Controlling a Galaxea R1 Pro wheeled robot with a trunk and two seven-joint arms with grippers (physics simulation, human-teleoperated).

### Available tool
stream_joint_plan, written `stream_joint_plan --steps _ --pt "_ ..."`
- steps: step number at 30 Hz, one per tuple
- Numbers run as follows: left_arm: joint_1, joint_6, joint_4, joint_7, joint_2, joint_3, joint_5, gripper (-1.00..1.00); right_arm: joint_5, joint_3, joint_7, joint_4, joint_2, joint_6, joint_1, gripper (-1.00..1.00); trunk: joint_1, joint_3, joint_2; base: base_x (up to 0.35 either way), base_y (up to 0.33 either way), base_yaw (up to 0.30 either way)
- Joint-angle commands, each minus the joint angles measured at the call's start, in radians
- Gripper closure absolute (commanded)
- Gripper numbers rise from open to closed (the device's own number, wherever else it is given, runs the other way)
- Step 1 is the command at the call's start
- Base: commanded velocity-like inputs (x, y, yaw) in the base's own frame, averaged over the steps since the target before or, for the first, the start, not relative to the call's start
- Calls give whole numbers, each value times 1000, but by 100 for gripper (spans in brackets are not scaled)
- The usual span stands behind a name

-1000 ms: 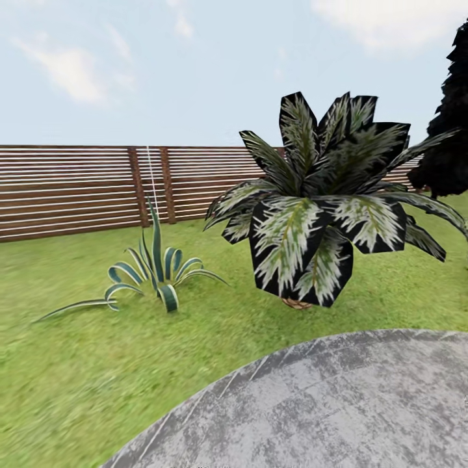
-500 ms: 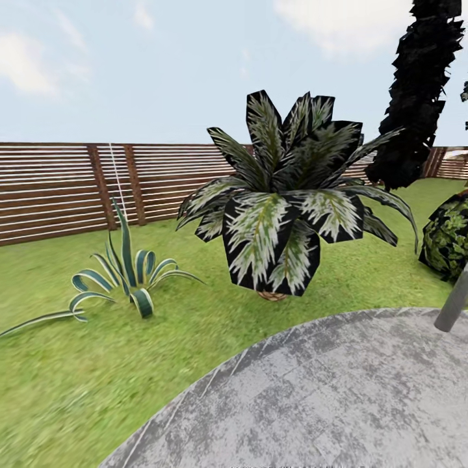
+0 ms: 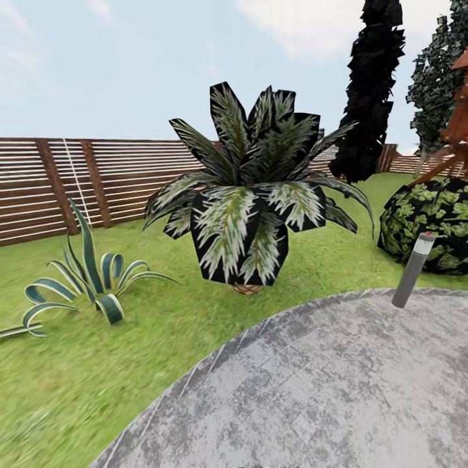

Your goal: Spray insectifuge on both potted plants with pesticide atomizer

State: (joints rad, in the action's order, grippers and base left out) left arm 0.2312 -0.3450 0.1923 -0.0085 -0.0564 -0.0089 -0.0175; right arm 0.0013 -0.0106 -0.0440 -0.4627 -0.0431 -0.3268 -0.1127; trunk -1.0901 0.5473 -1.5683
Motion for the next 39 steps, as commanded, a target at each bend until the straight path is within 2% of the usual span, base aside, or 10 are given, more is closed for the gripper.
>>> stream_joint_plan --steps 1,22,29,39 --pt "0 -3 -1 -1 0 -1 -2 -100 0 0 -2 1 0 -3 -1 -100 -4 5 -8 0 0 -294" --pt "1 -3 -7 4 -2 1 1 -100 -1 0 -2 1 0 -5 -1 -100 -84 84 -155 0 0 -294" --pt "1 -3 -7 5 -2 1 1 -100 0 -35 -1 1 1 -4 -1 -100 -111 112 -204 0 0 -269" --pt "0 -3 -8 5 -3 1 1 -100 0 -40 -1 1 2 -5 -1 -100 -150 155 -274 0 0 -224"
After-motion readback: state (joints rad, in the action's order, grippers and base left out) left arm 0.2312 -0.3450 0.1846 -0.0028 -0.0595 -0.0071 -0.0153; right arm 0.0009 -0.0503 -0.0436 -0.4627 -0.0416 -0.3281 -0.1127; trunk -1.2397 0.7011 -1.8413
